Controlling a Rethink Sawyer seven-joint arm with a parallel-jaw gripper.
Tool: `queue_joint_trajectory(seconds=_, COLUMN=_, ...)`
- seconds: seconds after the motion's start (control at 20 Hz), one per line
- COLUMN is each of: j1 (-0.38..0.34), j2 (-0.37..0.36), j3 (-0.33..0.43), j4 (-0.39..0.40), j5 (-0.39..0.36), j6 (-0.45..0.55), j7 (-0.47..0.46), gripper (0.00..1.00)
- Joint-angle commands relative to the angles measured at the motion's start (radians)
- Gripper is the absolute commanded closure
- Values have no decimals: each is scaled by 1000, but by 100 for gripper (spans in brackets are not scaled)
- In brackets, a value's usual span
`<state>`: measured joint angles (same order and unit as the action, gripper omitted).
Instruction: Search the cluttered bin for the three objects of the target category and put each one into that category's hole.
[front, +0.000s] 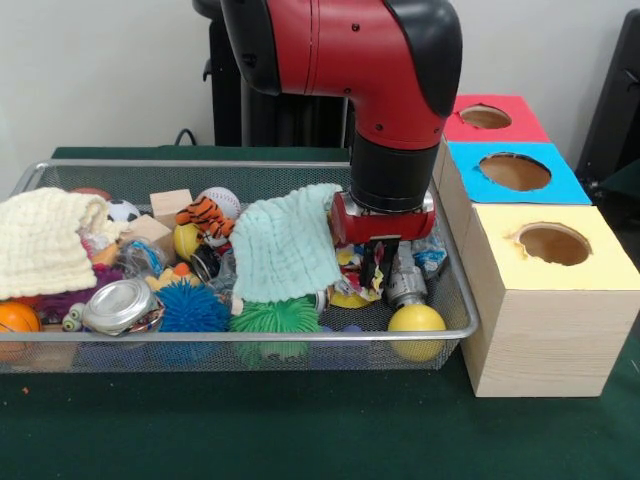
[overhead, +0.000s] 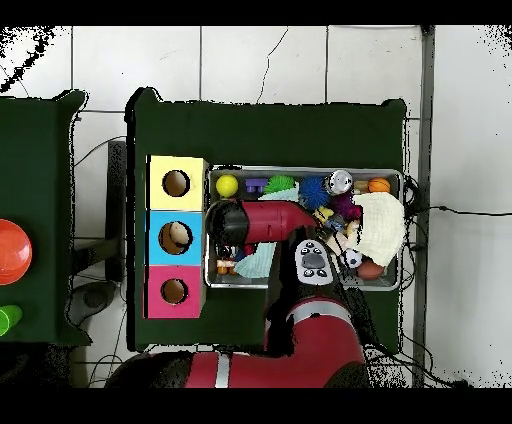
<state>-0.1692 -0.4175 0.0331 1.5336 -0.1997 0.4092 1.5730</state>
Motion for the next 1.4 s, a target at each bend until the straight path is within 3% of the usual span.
queue_joint_trajectory(seconds=0.05, j1=2, j2=42, j3=16, j4=86, j5=-41, j6=-5, j7=101, gripper=100)
queue_joint_trajectory(seconds=0.25, j1=8, j2=-51, j3=20, j4=102, j5=-23, j6=54, j7=91, gripper=100)
queue_joint_trajectory(seconds=0.65, j1=15, j2=-197, j3=24, j4=49, j5=3, j6=293, j7=14, gripper=100)
queue_joint_trajectory(seconds=0.95, j1=-1, j2=-255, j3=45, j4=34, j5=2, j6=372, j7=-7, gripper=100)
queue_joint_trajectory(seconds=1.4, j1=-10, j2=-277, j3=103, j4=-78, j5=48, j6=494, j7=6, gripper=100)
